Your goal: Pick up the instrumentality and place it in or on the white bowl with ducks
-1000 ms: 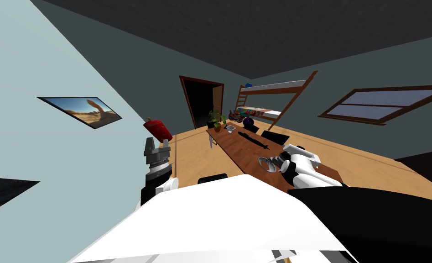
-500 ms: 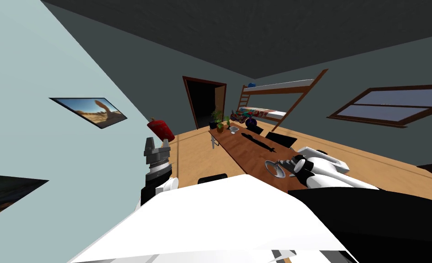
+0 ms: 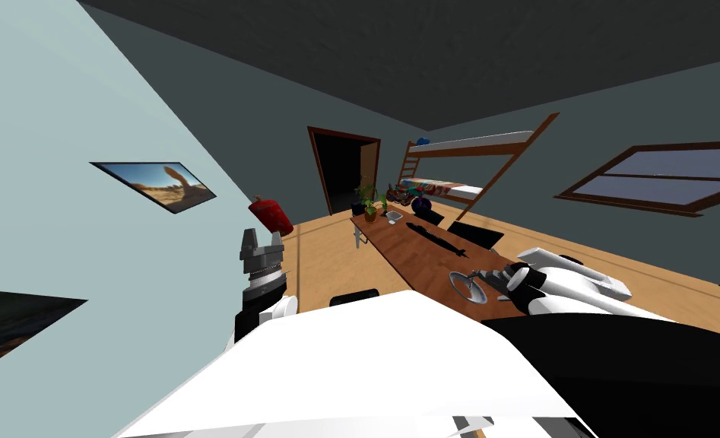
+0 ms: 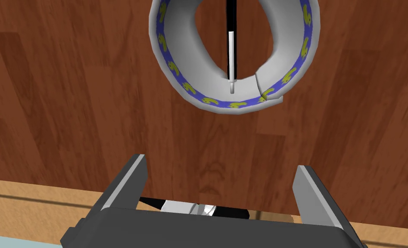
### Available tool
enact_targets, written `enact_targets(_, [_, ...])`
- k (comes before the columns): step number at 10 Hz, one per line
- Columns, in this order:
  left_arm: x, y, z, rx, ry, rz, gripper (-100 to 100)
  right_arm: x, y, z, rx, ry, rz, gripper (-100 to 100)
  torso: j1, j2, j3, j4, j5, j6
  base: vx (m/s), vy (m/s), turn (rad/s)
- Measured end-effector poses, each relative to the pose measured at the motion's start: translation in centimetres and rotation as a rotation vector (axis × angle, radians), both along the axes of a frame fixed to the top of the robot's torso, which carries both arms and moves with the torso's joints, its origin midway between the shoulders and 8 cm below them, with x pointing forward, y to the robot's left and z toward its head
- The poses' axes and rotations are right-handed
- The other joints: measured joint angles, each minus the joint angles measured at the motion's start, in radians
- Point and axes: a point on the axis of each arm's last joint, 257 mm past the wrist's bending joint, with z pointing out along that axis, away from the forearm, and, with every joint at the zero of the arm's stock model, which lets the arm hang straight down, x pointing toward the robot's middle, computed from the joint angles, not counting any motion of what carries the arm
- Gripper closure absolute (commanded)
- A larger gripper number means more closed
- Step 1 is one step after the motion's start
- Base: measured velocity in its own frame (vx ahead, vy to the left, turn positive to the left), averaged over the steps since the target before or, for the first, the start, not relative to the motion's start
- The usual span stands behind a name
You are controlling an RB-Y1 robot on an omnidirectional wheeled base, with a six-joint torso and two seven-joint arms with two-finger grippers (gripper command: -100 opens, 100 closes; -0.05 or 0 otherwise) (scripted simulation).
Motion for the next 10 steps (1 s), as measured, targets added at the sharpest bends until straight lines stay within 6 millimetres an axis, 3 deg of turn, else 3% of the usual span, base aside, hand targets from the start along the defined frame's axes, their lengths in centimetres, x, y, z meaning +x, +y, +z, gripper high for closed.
enact_targets(2, [0.00, 0.00, 0.00, 0.000, 0.000, 0.000, 0, 0.43, -1.11, 1.04, -0.030, -0.009, 0.004, -100, -0.003, 0.003, 0.002, 0.001, -0.001, 0.000, -0.004, -0.002, -0.002])
enact_targets(4, [0.00, 0.00, 0.00, 0.000, 0.000, 0.000, 0, -0.25, -0.56, 0.57, -0.002, -0.001, -0.005, -100, -0.004, 0.004, 0.002, 0.001, -0.001, 0.001, -0.004, -0.003, -0.001])
enact_targets(5, [0.00, 0.00, 0.00, 0.000, 0.000, 0.000, 0, -0.31, -0.54, 0.46, -0.002, -0.001, -0.005, 0, -0.004, 0.004, 0.002, 0.001, -0.001, 0.000, 0.000, 0.000, 0.000])
enact_targets(10, [0.00, 0.00, 0.00, 0.000, 0.000, 0.000, 0, -0.30, -0.54, 0.48, -0.002, -0.001, -0.005, 0, -0.004, 0.004, 0.002, 0.001, -0.001, 0.000, 0.000, 0.000, 0.000])
